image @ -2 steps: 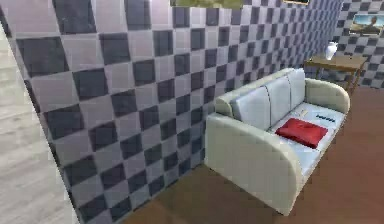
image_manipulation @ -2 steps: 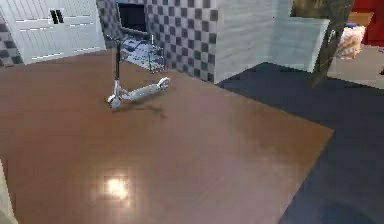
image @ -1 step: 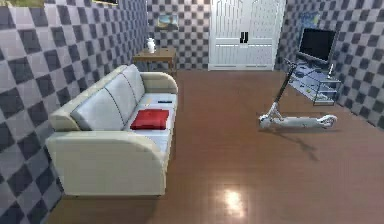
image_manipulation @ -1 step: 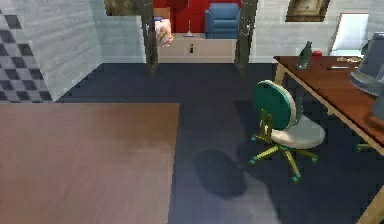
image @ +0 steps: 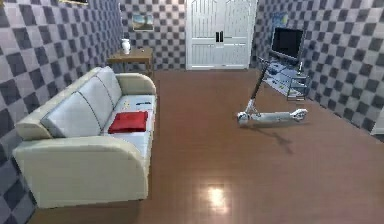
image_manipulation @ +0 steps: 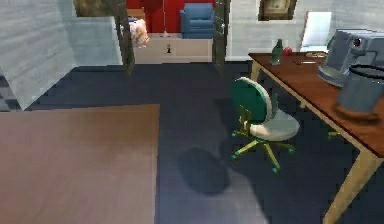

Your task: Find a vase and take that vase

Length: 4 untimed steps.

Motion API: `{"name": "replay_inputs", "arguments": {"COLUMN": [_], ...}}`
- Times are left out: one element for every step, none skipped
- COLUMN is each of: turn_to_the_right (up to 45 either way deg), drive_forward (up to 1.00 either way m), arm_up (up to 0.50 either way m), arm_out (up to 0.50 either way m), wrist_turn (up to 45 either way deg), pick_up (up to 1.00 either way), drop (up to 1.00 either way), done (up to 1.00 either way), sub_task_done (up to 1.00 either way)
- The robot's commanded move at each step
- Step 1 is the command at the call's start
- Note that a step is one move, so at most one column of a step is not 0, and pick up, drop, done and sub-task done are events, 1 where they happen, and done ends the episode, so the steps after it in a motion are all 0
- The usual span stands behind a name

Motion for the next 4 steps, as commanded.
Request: {"name": "replay_inputs", "arguments": {"turn_to_the_right": [0.0, 3.0, 0.0, -9.0], "drive_forward": [1.0, 0.0, 0.3, 0.0], "arm_up": [0.0, 0.0, 0.0, 0.0], "arm_out": [0.0, 0.0, 0.0, 0.0], "wrist_turn": [0.0, 0.0, 0.0, 0.0], "pick_up": [0.0, 0.0, 0.0, 0.0], "drop": [0.0, 0.0, 0.0, 0.0], "done": [0.0, 0.0, 0.0, 0.0], "sub_task_done": [0.0, 0.0, 0.0, 0.0]}}
